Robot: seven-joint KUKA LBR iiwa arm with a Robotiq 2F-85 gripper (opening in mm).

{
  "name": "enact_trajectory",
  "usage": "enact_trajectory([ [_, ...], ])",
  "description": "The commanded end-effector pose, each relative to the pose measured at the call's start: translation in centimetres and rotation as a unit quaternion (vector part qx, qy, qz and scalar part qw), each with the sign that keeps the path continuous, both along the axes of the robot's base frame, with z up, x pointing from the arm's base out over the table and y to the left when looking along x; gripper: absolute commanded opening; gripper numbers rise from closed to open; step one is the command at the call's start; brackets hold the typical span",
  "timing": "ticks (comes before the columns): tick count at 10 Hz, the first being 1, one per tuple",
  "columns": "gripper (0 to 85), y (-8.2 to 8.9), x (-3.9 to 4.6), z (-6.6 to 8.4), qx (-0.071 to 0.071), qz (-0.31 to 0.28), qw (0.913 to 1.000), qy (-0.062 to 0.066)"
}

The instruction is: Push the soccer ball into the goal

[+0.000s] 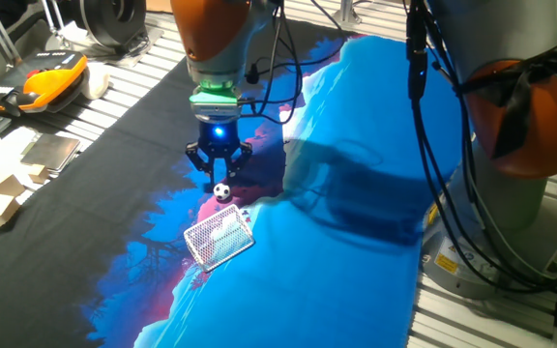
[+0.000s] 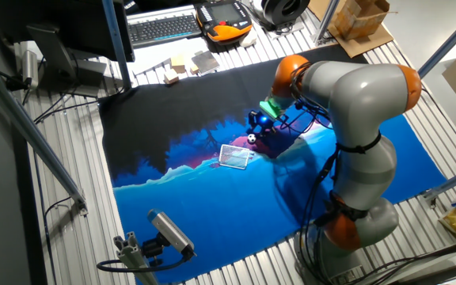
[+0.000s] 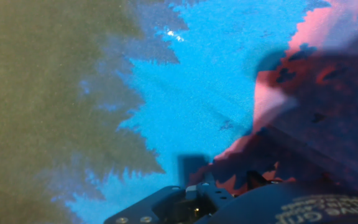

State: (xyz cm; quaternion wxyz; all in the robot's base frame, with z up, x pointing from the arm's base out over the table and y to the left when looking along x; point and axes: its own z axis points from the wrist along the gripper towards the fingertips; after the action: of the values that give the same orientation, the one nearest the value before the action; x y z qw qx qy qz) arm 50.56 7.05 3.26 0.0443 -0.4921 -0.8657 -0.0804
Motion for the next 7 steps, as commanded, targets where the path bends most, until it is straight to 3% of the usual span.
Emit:
enact_trajectory([
  [1,34.0,-0.02,0.00,-0.01,-0.007,-0.001,1.0000,0.001],
  [7,34.0,-0.02,0.00,-0.01,-0.015,0.008,0.9998,0.004],
])
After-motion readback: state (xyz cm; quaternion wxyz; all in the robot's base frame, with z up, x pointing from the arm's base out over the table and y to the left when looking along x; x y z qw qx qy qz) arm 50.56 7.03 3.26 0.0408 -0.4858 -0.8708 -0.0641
